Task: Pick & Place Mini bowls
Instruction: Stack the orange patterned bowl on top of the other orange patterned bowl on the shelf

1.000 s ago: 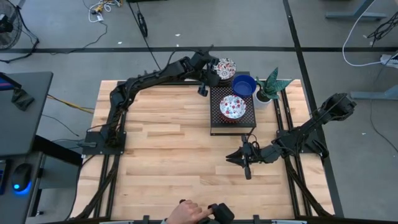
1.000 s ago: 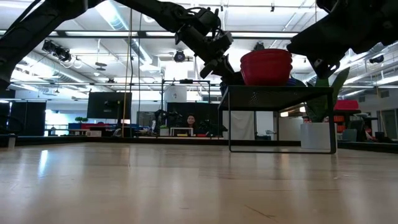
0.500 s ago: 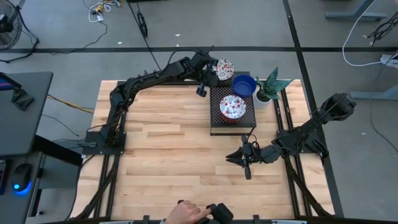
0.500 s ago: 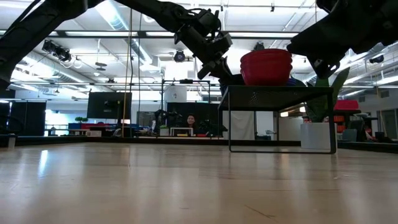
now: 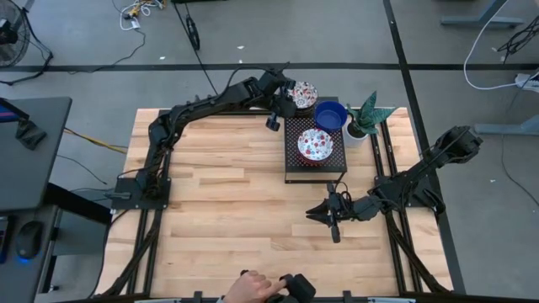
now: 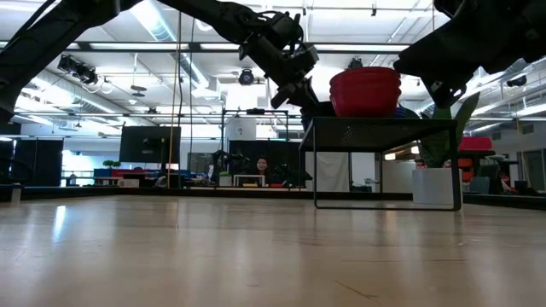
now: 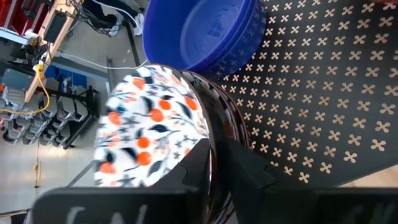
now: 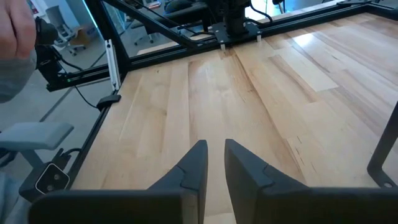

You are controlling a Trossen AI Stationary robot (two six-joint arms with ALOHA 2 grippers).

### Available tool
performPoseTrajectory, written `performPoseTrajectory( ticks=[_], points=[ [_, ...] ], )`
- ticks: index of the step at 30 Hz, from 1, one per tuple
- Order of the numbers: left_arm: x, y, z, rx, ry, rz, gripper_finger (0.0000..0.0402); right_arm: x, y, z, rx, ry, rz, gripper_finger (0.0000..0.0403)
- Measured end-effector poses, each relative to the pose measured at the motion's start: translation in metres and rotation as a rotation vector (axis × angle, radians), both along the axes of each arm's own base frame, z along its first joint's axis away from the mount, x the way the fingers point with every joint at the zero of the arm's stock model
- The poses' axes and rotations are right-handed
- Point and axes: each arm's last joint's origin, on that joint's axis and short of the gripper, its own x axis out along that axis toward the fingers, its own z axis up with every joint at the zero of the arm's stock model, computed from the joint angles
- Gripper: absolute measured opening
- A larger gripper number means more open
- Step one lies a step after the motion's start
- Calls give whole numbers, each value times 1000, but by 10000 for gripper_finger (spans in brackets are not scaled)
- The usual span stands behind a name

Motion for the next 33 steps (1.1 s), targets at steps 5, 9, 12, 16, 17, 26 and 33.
performPoseTrajectory(
  ticks=[5,9,12,16,17,26,33],
  points=[
    [0,0,2,3,-7,0,93,0,0,0,0,0,0,58],
    [0,0,2,4,-7,2,123,0,0,0,0,0,0,58],
    [0,0,2,4,-6,2,142,0,0,0,0,0,0,58],
    [0,0,1,4,-5,2,168,0,0,0,-1,2,0,58],
    [-1,1,2,4,-6,4,174,0,0,0,-3,4,0,58],
    [-5,0,11,7,-22,10,203,-1,-1,-3,-12,27,-2,58],
    [-9,-2,20,13,-34,12,203,-1,-1,-3,-12,25,-2,58]
  ],
)
